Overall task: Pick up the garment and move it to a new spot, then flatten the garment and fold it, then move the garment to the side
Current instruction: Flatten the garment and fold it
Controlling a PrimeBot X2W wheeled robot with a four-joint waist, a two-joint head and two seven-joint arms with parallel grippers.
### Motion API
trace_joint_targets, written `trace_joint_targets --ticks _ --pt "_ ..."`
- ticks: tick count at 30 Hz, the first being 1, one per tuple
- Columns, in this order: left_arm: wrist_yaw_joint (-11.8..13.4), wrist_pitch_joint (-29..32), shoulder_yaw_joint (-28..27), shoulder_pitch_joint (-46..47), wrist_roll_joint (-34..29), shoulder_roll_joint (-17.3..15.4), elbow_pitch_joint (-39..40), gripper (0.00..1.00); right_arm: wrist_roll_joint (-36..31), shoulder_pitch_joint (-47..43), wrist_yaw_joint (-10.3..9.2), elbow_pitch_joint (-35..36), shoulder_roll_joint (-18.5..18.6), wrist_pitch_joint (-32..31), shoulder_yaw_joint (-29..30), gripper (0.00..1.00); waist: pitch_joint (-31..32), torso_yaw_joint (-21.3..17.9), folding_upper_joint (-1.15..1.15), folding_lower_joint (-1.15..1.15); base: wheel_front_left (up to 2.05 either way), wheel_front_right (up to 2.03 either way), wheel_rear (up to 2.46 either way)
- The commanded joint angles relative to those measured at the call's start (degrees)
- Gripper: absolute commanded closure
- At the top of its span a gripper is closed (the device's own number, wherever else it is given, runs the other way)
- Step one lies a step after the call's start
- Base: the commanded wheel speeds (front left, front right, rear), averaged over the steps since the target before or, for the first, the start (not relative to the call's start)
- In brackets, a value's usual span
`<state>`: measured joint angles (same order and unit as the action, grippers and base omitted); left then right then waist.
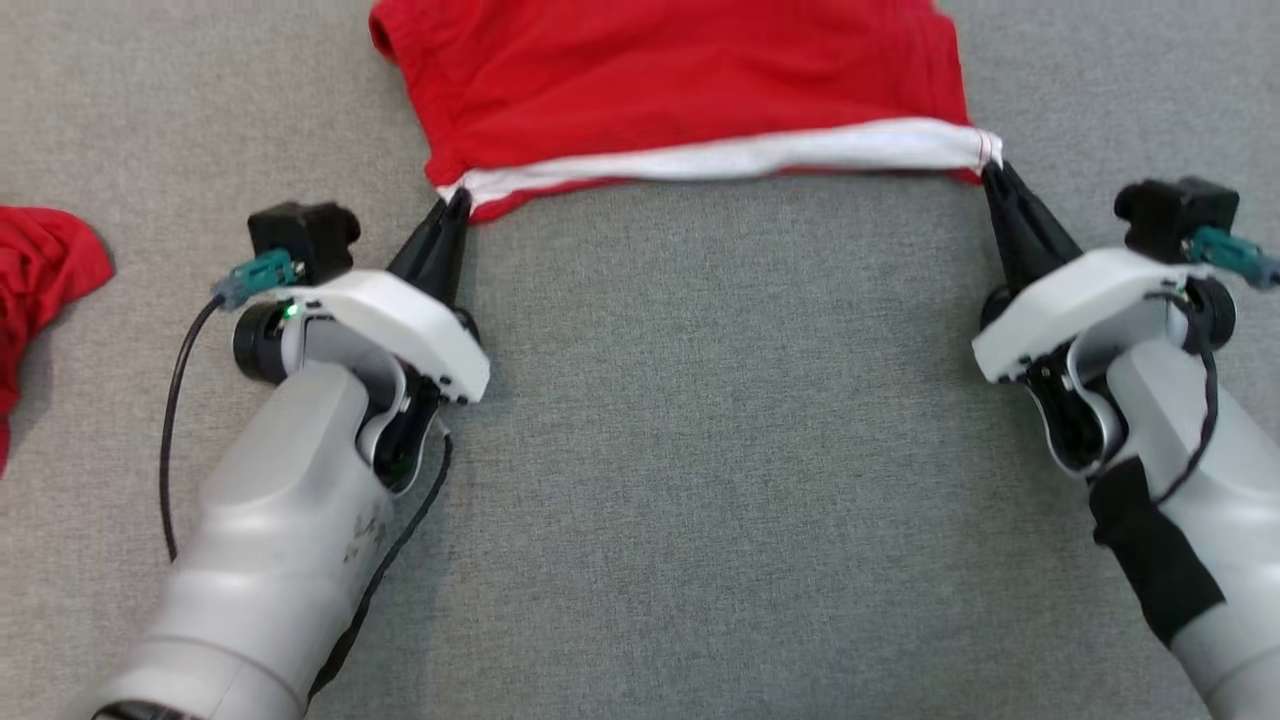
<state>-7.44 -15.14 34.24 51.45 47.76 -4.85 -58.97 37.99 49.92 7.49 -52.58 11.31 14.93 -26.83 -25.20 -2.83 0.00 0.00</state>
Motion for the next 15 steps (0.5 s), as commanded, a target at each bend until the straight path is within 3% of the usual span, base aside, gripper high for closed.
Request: trace_joint_targets --ticks 1,8,15 --pt "-0.1 0.1 -0.5 -1.6 -0.7 -1.2 0.4 1.00 0.3 -1.4 0.02 1.2 0.6 0.3 0.3 1.00 1.1 0.0 0.00 0.00 0.00 0.00 0.00" --pt "0.7 0.0 -5.5 -12.5 -7.7 -4.7 12.6 1.00 -3.0 -14.8 0.02 14.3 3.1 0.3 4.8 1.00 4.6 0.1 0.00 0.00 0.00 0.00 0.00" --pt "3.1 0.0 -8.2 -28.2 -14.0 -6.9 25.8 1.00 -6.3 -30.6 0.01 23.7 1.3 0.3 12.0 1.00 8.6 0.9 0.00 0.00 0.00 0.00 0.00"
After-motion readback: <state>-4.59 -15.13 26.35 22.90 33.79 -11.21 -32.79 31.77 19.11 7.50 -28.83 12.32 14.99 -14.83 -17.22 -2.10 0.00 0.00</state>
